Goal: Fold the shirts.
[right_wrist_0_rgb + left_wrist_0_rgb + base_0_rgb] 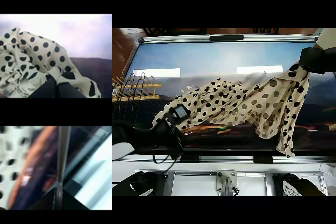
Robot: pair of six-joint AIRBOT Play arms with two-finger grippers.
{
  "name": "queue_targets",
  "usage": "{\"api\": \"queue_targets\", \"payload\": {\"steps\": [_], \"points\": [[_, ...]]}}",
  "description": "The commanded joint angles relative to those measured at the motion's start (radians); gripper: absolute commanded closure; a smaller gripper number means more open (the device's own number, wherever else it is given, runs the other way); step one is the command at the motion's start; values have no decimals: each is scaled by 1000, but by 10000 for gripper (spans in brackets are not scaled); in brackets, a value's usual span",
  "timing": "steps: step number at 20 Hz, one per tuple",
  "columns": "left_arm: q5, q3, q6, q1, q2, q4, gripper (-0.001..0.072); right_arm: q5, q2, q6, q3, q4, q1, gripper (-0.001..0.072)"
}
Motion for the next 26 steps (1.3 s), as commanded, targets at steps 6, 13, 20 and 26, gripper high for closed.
{"api": "queue_targets", "payload": {"steps": [6, 13, 20, 26], "points": [[-45, 17, 89, -137, -154, 20, 665, 18, 0, 9, 15, -69, -1, 655], [64, 70, 159, -135, -332, 48, 665, 2, 0, 27, 15, -65, 0, 655], [59, 221, 58, 45, -472, 79, 665, -12, 0, 26, 15, -32, 0, 655], [56, 367, 105, 50, -565, -1, 665, -145, 34, 11, 16, 92, 0, 655]]}}
